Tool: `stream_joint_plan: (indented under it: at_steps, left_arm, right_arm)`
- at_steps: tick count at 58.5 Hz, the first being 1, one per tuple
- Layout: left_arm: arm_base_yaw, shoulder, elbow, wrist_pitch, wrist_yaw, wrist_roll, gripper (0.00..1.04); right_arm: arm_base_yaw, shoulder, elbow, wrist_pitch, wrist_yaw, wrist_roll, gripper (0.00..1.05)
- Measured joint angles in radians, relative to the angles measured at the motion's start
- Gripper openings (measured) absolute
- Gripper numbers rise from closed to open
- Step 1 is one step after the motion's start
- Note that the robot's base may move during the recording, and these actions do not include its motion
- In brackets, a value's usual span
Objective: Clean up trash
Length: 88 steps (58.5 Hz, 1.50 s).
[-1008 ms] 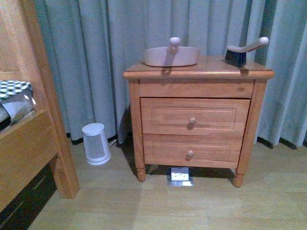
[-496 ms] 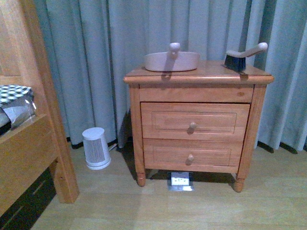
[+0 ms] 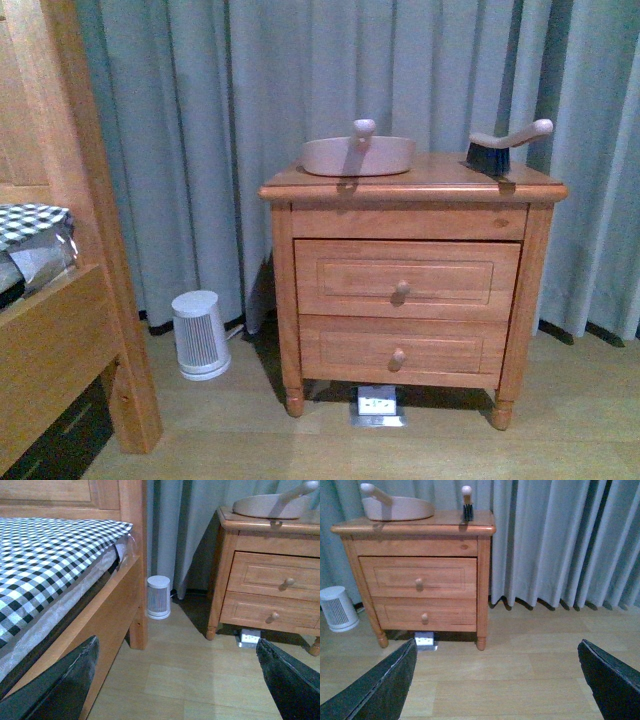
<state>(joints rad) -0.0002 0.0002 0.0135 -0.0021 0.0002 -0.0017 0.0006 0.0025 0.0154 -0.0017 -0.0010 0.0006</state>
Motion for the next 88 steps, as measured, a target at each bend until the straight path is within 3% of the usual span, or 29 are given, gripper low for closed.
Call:
stream_joint_plan:
  at_steps: [88]
  left_arm:
    - [0.000,0.000,0.000,0.000,0.001,0.000,0.97]
  right_arm:
    - [0.000,0.000,0.000,0.000,0.003,0.000,0.97]
